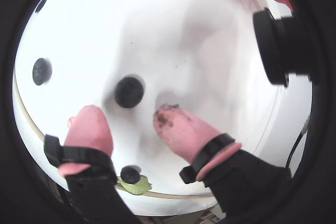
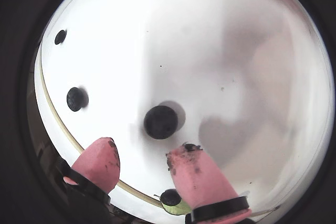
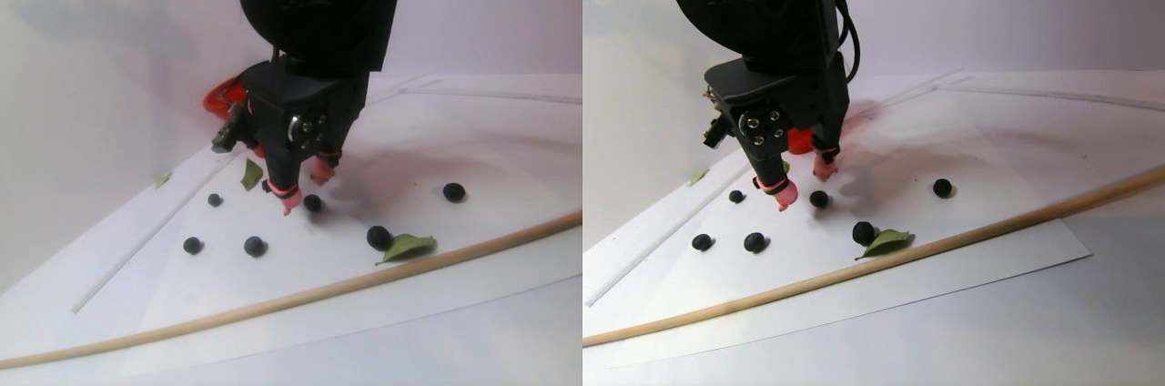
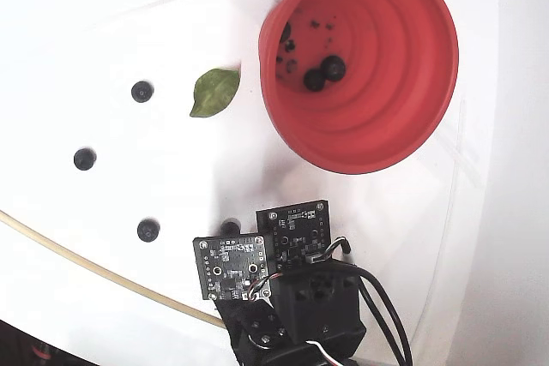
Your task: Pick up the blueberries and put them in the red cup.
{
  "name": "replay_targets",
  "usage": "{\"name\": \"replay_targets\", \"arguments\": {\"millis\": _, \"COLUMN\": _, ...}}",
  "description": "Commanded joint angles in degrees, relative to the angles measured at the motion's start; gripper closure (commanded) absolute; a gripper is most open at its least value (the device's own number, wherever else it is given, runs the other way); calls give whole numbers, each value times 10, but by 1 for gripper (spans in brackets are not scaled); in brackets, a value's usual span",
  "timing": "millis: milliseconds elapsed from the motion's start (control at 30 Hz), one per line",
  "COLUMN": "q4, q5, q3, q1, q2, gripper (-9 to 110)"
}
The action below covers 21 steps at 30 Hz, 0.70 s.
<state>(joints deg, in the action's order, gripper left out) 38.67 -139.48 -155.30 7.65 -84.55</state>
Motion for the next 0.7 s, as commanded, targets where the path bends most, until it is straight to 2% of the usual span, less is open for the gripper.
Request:
{"name": "replay_targets", "arguments": {"millis": 0, "q4": 10, "q5": -9, "q3": 3, "q1": 0, "q2": 2, "gripper": 84}}
{"name": "replay_targets", "arguments": {"millis": 667, "q4": 47, "q5": -13, "q3": 38, "q1": 5, "q2": 67, "gripper": 84}}
